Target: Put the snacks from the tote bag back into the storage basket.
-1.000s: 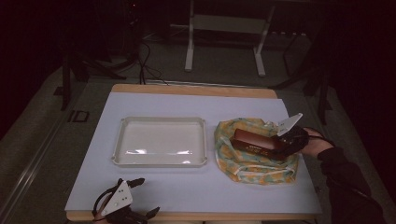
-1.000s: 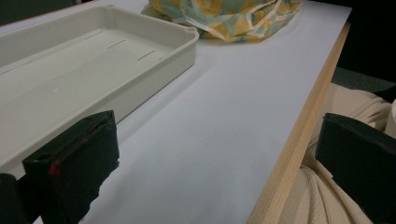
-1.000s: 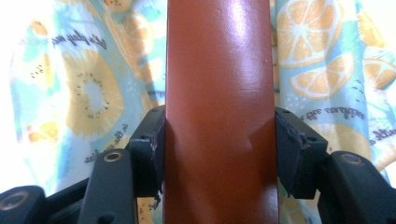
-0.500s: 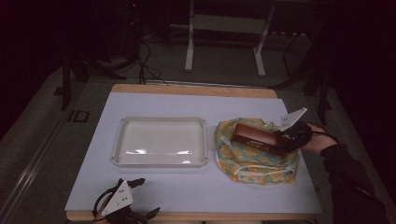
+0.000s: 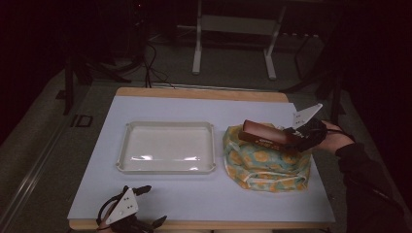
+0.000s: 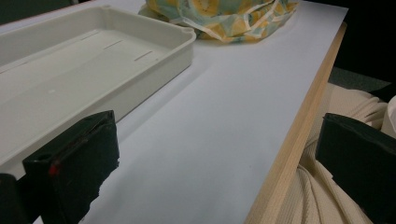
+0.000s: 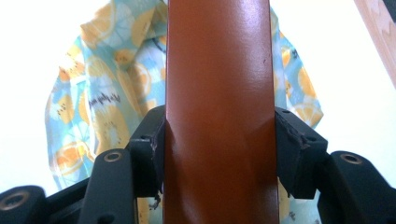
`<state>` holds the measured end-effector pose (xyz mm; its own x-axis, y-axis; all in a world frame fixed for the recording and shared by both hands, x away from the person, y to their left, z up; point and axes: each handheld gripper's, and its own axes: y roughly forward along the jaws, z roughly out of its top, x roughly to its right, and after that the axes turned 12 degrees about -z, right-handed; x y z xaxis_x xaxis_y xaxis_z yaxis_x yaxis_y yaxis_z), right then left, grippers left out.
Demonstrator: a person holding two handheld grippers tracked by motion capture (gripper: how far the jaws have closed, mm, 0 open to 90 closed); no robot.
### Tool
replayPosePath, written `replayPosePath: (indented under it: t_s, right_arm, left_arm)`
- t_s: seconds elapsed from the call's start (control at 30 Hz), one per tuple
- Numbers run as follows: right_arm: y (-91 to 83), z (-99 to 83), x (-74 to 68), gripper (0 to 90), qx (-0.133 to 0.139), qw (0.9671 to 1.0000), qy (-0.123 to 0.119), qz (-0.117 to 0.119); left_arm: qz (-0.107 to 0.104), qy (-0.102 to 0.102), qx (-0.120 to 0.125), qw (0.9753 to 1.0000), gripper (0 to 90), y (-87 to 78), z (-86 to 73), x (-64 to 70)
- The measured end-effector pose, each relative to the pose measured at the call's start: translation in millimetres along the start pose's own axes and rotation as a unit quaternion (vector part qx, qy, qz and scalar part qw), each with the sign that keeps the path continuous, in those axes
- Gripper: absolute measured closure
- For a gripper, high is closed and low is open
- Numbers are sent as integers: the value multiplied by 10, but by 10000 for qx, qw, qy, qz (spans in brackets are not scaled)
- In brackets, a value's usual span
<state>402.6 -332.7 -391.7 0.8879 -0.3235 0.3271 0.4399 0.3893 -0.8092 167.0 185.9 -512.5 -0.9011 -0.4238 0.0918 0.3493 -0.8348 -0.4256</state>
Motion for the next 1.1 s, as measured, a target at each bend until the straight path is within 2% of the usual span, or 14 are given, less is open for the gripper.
replayPosePath:
  t_s: [0.47, 0.8, 1.1]
  right_arm:
    - [-89, 403, 20, 430, 161, 9994, -293, -10]
    - [-45, 739, -23, 429, 242, 9978, -618, 67]
    - [7, 955, -79, 430, 255, 9961, -842, 98]
  left_arm:
    - [-43, -13, 56, 10000, 0, -4, -5, 5]
    - [-89, 0, 107, 9999, 0, -11, -1, 13]
    - [-119, 44, 97, 9999, 0, -7, 0, 20]
